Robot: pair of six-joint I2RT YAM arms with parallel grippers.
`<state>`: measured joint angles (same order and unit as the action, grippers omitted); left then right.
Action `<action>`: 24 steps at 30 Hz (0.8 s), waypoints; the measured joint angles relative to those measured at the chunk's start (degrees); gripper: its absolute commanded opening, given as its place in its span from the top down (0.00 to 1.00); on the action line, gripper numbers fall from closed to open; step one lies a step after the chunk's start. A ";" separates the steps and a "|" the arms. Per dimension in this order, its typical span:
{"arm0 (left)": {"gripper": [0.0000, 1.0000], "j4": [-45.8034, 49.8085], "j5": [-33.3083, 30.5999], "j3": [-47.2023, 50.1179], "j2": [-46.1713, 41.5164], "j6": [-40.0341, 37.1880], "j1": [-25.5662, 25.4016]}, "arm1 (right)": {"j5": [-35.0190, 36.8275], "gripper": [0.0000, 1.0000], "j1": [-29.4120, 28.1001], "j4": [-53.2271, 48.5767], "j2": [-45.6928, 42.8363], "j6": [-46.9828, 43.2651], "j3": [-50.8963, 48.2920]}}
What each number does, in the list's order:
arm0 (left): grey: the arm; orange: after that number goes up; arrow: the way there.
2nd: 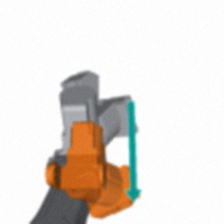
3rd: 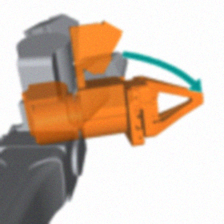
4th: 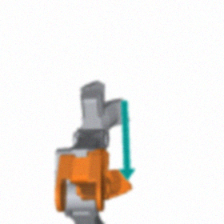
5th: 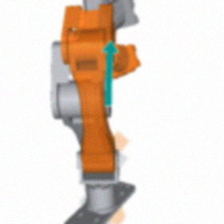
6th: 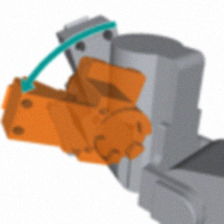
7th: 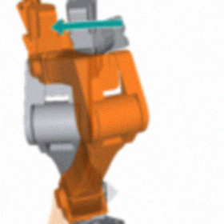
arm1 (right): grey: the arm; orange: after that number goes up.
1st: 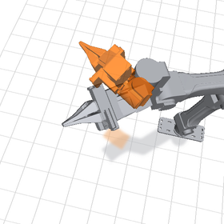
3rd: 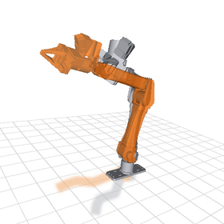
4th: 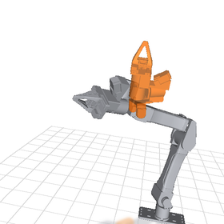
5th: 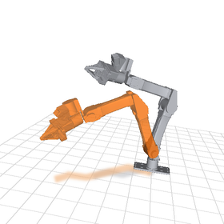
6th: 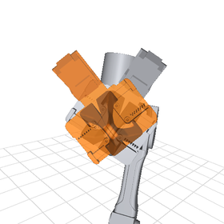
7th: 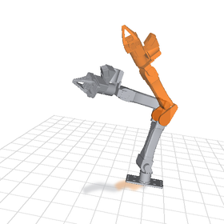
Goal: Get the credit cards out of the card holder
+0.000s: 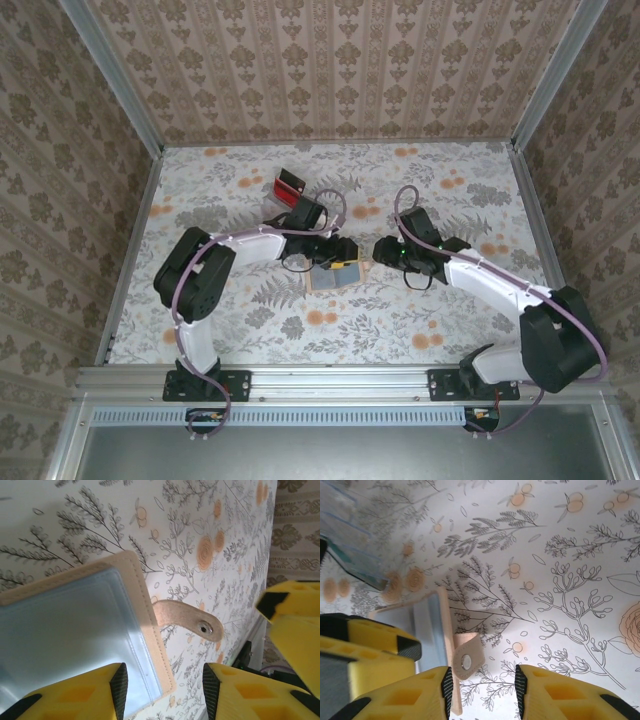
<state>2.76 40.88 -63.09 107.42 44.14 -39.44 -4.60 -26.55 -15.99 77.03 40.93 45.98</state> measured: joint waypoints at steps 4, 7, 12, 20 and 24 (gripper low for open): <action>0.52 1.03 -2.82 0.63 -1.29 -0.22 0.55 | 1.27 0.59 -2.91 -0.55 -0.55 -0.31 0.63; 0.51 2.10 -4.55 3.08 -5.25 -0.59 2.32 | 2.05 0.57 -6.47 -2.34 1.44 -0.50 4.24; 0.47 3.26 -6.71 9.29 -13.40 -0.85 9.07 | 2.99 0.56 -13.09 -3.65 11.26 -1.09 14.32; 0.41 10.32 -11.80 14.86 -19.71 -2.36 14.34 | 2.73 0.51 -19.47 -8.02 26.43 -2.27 24.52; 0.41 13.14 -14.03 15.76 -21.20 -3.61 18.10 | 3.32 0.50 -19.82 -12.15 29.51 -3.10 26.47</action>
<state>15.90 26.85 -47.33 86.21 40.53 -21.34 -1.28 -46.37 -28.14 106.54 37.82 72.44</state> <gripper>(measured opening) 0.592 0.499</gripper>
